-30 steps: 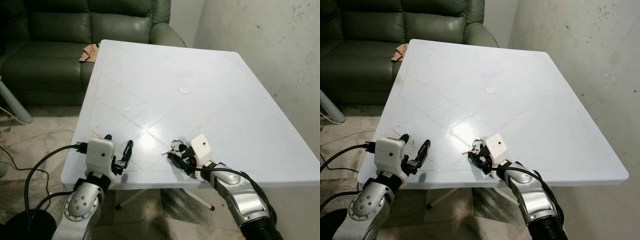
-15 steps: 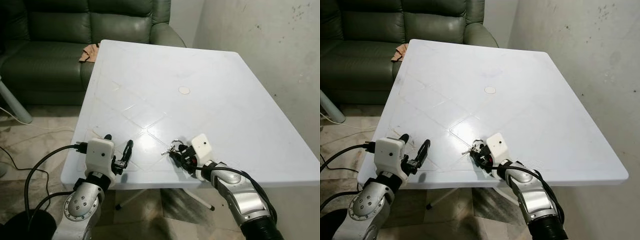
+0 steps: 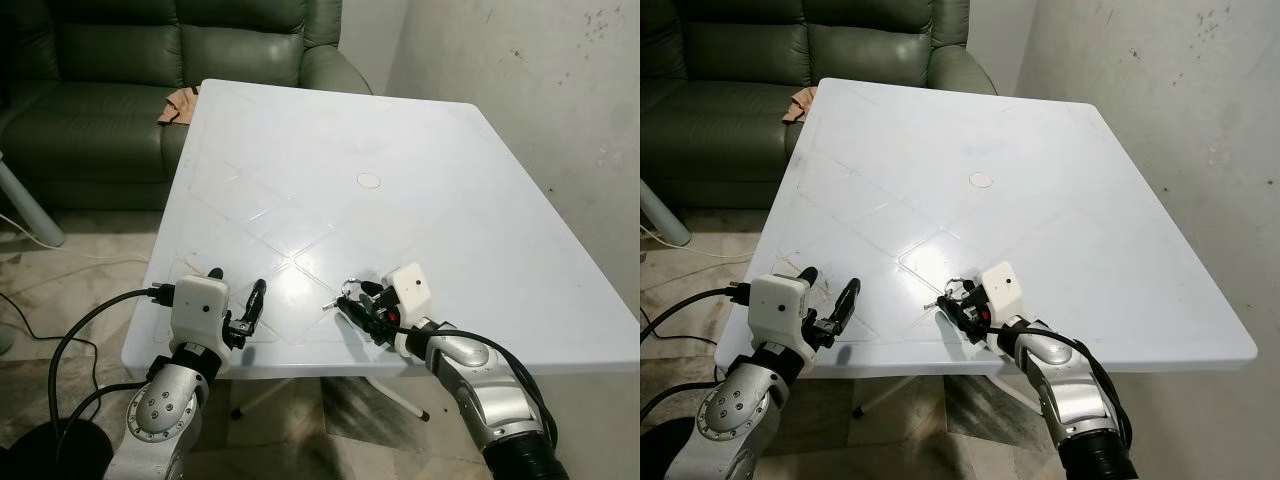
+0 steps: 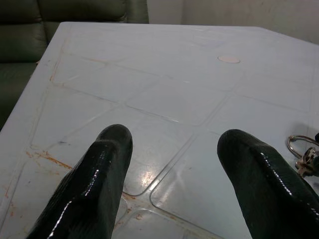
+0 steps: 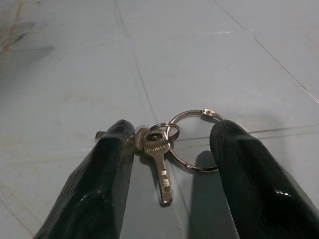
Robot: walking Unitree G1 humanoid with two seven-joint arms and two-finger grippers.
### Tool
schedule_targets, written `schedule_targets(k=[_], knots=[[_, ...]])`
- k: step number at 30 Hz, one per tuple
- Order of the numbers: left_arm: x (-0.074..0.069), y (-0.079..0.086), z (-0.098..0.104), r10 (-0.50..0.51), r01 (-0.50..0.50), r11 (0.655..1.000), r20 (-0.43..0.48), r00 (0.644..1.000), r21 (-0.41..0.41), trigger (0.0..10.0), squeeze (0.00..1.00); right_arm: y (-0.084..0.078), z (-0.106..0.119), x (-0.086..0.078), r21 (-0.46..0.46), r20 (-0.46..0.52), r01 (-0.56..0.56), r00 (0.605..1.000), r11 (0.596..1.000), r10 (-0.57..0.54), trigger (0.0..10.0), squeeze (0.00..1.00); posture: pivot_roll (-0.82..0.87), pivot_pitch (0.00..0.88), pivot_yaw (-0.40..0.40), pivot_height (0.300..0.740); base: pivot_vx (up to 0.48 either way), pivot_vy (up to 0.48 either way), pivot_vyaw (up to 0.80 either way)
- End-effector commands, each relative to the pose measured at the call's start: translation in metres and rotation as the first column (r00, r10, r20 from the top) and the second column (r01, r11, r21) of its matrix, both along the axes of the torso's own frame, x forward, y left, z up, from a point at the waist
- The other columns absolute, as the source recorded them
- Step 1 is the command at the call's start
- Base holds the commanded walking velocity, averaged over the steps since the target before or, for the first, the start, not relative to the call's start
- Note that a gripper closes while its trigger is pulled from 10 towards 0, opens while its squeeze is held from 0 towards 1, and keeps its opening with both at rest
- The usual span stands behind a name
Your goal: Hang keys on a hook
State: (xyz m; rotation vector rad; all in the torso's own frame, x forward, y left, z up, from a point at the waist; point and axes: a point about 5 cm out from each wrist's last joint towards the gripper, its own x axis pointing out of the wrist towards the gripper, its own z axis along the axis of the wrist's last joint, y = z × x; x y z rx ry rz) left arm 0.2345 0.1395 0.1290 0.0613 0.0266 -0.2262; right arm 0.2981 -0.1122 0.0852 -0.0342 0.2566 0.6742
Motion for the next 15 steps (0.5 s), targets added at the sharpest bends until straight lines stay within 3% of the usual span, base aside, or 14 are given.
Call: schedule_targets(k=[1, 8, 12, 15], knots=[[0.001, -0.001, 0.002, 0.005, -0.005, 1.0, 0.003, 1.0, 0.008, 10.0, 0.0, 0.0, 0.005, 0.003, 0.008, 0.01, 0.018, 1.0, 1.0, -0.018, 10.0, 0.0, -0.04, 0.082, -0.117, 0.74, 0.0, 0.0, 0.0], [0.002, 0.0, 0.002, 0.009, -0.009, 1.0, 0.004, 1.0, 0.006, 10.0, 0.0, 0.002, 0.004, 0.005, 0.007, -0.007, 0.038, 0.999, 0.999, -0.038, 10.0, 0.0, -0.04, 0.084, -0.118, 0.74, 0.0, 0.0, 0.0], [0.002, 0.0, 0.002, 0.015, -0.015, 1.0, 0.005, 1.0, 0.009, 10.0, 0.0, 0.015, 0.004, 0.006, 0.013, -0.002, 0.058, 0.998, 0.998, -0.058, 10.0, 0.0, -0.04, 0.084, -0.118, 0.74, 0.0, 0.0, 0.0], [0.002, 0.0, 0.002, 0.016, -0.016, 1.0, 0.006, 1.0, 0.01, 10.0, 0.0, 0.016, 0.003, 0.006, 0.007, -0.005, 0.069, 0.998, 0.998, -0.069, 10.0, 0.0, -0.04, 0.084, -0.119, 0.74, 0.0, 0.0, 0.0]])
